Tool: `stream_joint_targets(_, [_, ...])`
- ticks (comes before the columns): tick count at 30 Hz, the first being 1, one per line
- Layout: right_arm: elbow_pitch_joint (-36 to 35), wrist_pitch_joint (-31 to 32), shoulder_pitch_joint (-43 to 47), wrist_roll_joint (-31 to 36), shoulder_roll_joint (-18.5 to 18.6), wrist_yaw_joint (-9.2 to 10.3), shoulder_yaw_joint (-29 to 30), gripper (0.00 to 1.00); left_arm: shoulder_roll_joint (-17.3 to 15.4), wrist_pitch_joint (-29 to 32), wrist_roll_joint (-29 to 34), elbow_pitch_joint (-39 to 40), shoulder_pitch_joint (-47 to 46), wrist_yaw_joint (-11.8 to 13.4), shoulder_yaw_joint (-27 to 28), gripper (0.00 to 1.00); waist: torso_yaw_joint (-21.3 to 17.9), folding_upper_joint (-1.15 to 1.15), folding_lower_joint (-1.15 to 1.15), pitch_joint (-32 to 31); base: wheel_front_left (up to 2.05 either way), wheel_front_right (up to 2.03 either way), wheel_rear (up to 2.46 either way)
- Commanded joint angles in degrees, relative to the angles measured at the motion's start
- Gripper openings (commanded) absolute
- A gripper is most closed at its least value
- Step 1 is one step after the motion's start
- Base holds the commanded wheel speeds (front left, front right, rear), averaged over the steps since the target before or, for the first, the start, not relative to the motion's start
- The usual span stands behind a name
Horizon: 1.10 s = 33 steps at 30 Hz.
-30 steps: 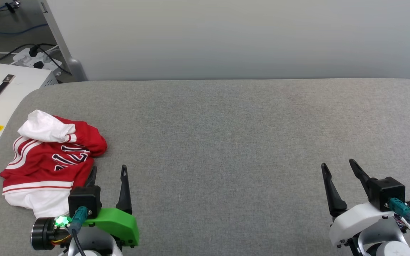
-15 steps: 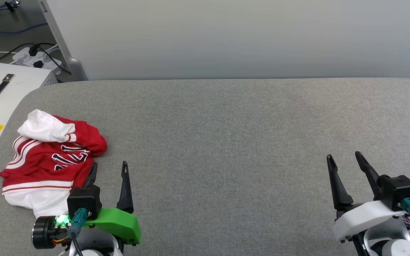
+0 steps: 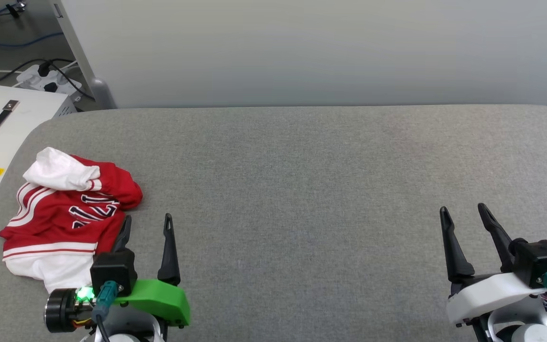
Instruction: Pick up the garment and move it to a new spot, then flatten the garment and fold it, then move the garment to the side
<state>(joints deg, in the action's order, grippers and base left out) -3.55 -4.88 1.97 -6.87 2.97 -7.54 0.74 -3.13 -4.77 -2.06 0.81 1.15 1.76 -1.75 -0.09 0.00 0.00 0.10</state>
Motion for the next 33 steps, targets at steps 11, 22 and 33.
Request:
stream_joint_targets(11, [-1.00, -1.87, 1.18, -2.05, -0.04, 0.02, -0.19, 1.00, 0.11, -1.85, -1.39, 0.07, 1.01, 0.30, -0.74, 1.00, -0.04, 0.00, 0.00, -0.26, 0.00, 0.00, 0.00])
stream_joint_targets(22, [-1.48, -3.39, 2.16, -2.64, -0.05, 0.03, -0.21, 1.00, 0.14, -3.40, -2.25, -0.43, 1.71, 0.79, -1.04, 1.00, -0.06, 0.00, 0.00, -0.16, 0.00, 0.00, 0.00])
stream_joint_targets(33, [-1.78, -5.13, 2.92, -3.22, -0.06, 0.04, -0.43, 1.00, 0.17, -5.17, -2.75, -0.84, 2.13, 2.23, -1.62, 1.00, -0.08, 0.00, 0.00, 0.04, 0.00, 0.00, 0.00])
